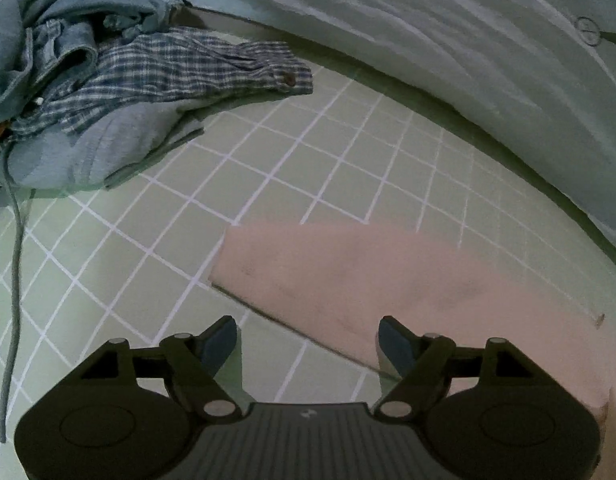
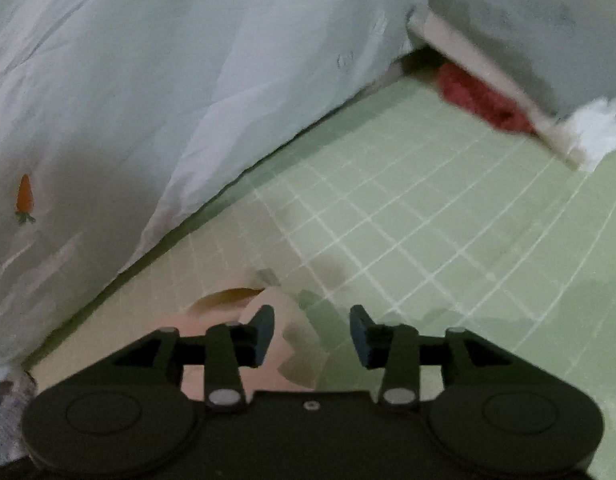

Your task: Fold clothes

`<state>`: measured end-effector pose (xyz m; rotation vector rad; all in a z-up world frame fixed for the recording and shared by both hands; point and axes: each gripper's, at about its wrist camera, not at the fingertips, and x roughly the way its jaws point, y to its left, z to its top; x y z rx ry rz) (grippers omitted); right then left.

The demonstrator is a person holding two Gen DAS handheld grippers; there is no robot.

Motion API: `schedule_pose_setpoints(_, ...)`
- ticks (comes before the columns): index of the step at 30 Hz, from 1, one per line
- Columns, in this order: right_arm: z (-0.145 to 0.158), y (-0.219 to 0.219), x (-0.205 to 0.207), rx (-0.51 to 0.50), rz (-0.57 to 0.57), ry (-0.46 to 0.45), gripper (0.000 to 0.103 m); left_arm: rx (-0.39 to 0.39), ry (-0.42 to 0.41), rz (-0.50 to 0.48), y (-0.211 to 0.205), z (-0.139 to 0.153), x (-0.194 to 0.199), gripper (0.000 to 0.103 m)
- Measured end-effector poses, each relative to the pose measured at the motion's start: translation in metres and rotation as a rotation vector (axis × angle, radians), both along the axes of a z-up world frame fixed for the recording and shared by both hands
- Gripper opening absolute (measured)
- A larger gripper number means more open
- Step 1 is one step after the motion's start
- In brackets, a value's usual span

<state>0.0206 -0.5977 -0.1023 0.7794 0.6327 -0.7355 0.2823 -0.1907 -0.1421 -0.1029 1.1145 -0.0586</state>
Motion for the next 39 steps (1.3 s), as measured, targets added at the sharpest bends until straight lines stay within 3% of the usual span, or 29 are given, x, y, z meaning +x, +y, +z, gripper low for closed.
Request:
schedule_pose_setpoints(11, -0.025, -0.023, 0.011, 0.120, -0.013, 0.002, 0.036, 0.087, -0.044, -0.046, -0.021, -0.007, 0.013, 0.081)
schedule_pose_setpoints(15, -0.030, -0.026, 0.011, 0.158, -0.021, -0.024, 0.014, 0.106, -0.065, -0.055, -0.027, -0.009, 0.014, 0.076)
schedule_pose_setpoints(19, -0.034, -0.029, 0.011, 0.195, -0.031, -0.053, 0.009, 0.106, -0.106, -0.070, -0.028, -0.008, 0.010, 0.050)
schedule_pose_setpoints(21, -0.035, -0.030, 0.011, 0.207, -0.038, -0.067, 0.008, 0.085, -0.113, -0.076, -0.028, -0.007, 0.010, 0.022)
schedule_pose_setpoints(23, -0.035, -0.030, 0.010, 0.209, -0.041, -0.077, 0.007, 0.040, -0.108, -0.076, -0.026, -0.008, 0.011, 0.008)
schedule_pose_setpoints(36, -0.009, -0.028, -0.010, 0.160, -0.117, -0.167, 0.005, 0.049, -0.142, -0.024, -0.011, -0.010, 0.008, 0.006)
schedule_pose_setpoints(39, 0.004, -0.034, -0.021, 0.110, -0.167, -0.176, 0.005, 0.092, -0.160, 0.015, 0.002, -0.008, 0.011, 0.006)
